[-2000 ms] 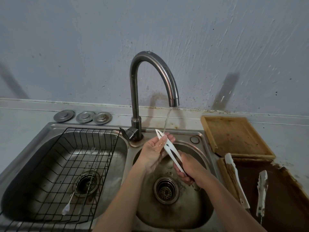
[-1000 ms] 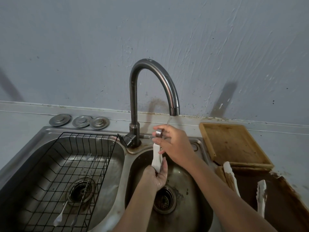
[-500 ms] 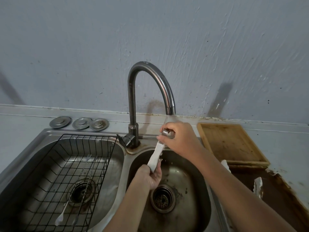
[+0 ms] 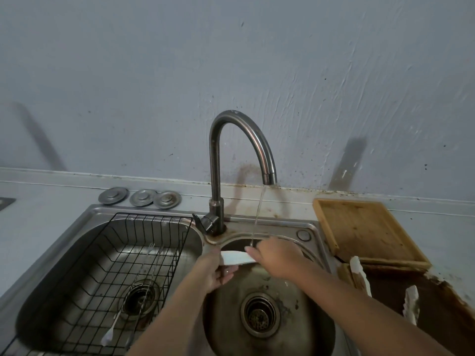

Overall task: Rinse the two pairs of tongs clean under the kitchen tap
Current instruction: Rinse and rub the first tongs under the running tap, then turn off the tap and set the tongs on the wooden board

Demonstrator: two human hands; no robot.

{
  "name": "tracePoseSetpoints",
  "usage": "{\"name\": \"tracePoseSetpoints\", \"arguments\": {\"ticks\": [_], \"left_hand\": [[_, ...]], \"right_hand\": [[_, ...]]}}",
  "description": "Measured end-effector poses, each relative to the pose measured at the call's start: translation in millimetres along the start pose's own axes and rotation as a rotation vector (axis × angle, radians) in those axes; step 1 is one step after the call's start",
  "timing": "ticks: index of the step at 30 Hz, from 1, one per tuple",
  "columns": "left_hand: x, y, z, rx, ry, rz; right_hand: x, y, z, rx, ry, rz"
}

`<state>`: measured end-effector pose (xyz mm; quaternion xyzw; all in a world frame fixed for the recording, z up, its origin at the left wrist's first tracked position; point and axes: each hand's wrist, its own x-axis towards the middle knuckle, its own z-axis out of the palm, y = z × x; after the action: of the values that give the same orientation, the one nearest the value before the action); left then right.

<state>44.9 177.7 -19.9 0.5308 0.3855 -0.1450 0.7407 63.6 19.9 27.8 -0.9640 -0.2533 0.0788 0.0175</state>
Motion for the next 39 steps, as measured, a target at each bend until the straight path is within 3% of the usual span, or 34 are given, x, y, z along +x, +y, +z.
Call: {"name": "tracePoseSetpoints", "arguments": {"ticks": [4, 7, 11, 16, 19, 21, 24, 25, 27, 29, 33, 36, 39], "left_hand": [[9, 21, -20, 0.471, 0.278, 0.488], [13, 42, -24, 0.583, 0.368, 0.68], [20, 52, -18, 0.721, 0.397, 0.746], [16, 58, -7, 0.772, 0.446, 0.663], [17, 67, -4, 0.91, 0.454, 0.636], [17, 71, -1, 0.981, 0.459, 0.612], [20, 73, 1, 1.007, 0.458, 0.583], [20, 74, 1, 1.008, 0.46, 0.578], [20, 72, 0, 0.998, 0.455, 0.581], [20, 71, 0, 0.994, 0.456, 0.585], [17, 70, -1, 1.0, 0.456, 0.615], [15, 68, 0, 1.001, 0.454, 0.617], [18, 67, 1, 0.985, 0.448, 0.622]], "right_hand": [[-10, 12, 13, 0.719, -0.058, 0.346], [-16, 12, 13, 1.212, -0.119, 0.517], [-24, 13, 17, 1.371, -0.168, 0.477], [-32, 9, 10, 1.457, -0.168, 0.435], [-37, 11, 1, 1.328, -0.04, 0.355], [-41, 13, 0, 1.21, 0.156, 0.334], [-47, 16, 16, 0.731, 0.465, 0.312], [-48, 18, 24, 0.482, 0.43, 0.275], [-47, 20, 42, 0.091, 0.113, 0.234], [-45, 18, 54, -0.055, -0.191, 0.339], [-42, 16, 66, 0.135, -0.043, 0.437], [-45, 18, 61, 0.03, -0.216, 0.419], [-40, 17, 53, -0.004, -0.116, 0.422]]}}
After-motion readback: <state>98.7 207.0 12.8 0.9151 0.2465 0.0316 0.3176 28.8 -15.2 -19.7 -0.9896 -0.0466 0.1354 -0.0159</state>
